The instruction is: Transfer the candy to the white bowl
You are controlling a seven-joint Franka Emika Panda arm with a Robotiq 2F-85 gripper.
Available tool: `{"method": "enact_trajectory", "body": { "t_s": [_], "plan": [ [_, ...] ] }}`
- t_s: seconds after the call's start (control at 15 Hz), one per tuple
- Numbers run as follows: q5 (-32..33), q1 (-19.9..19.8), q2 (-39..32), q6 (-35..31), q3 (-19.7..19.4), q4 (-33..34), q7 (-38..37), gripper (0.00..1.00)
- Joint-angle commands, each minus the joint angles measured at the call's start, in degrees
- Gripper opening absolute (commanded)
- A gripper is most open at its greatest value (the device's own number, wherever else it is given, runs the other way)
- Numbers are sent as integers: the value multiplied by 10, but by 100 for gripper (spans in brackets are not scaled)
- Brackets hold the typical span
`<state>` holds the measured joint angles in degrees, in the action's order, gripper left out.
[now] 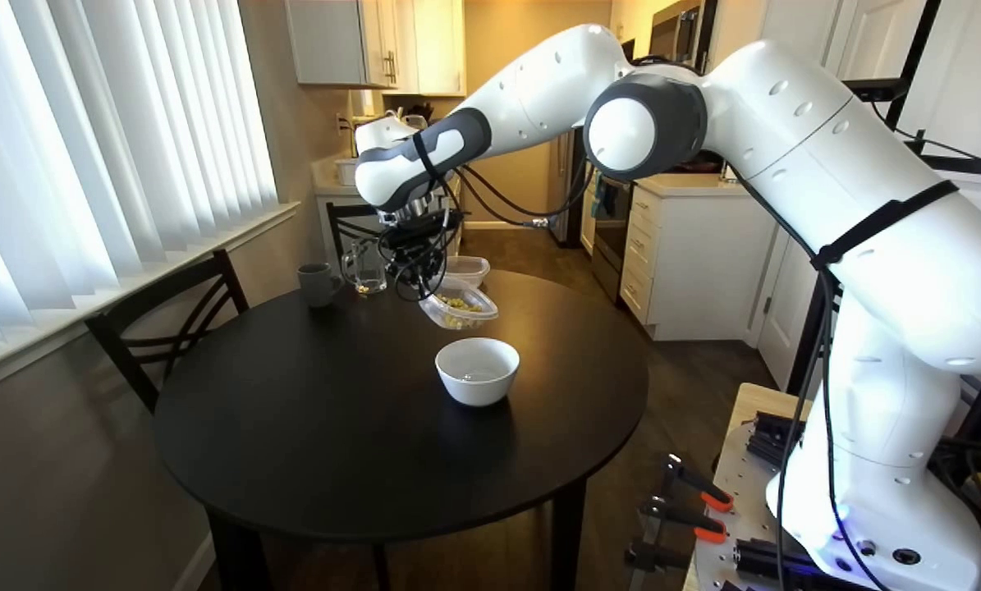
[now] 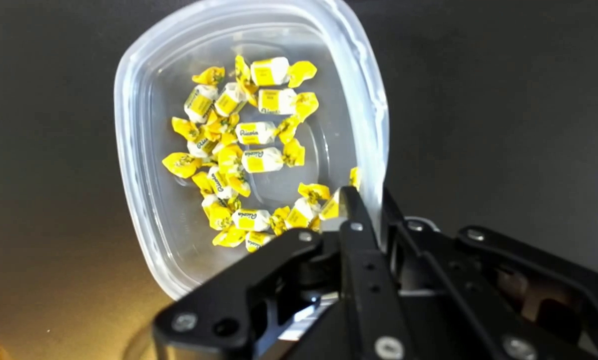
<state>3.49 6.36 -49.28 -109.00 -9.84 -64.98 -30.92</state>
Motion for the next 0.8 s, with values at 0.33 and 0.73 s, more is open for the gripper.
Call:
{"method": "enact_trajectory", "body": {
  "t_s": [0.33, 0.73],
  "plan": [
    [73, 47, 74, -262, -50, -263, -70, 2],
    [160, 116, 146, -439, -126, -428, -197, 2]
  ]
}}
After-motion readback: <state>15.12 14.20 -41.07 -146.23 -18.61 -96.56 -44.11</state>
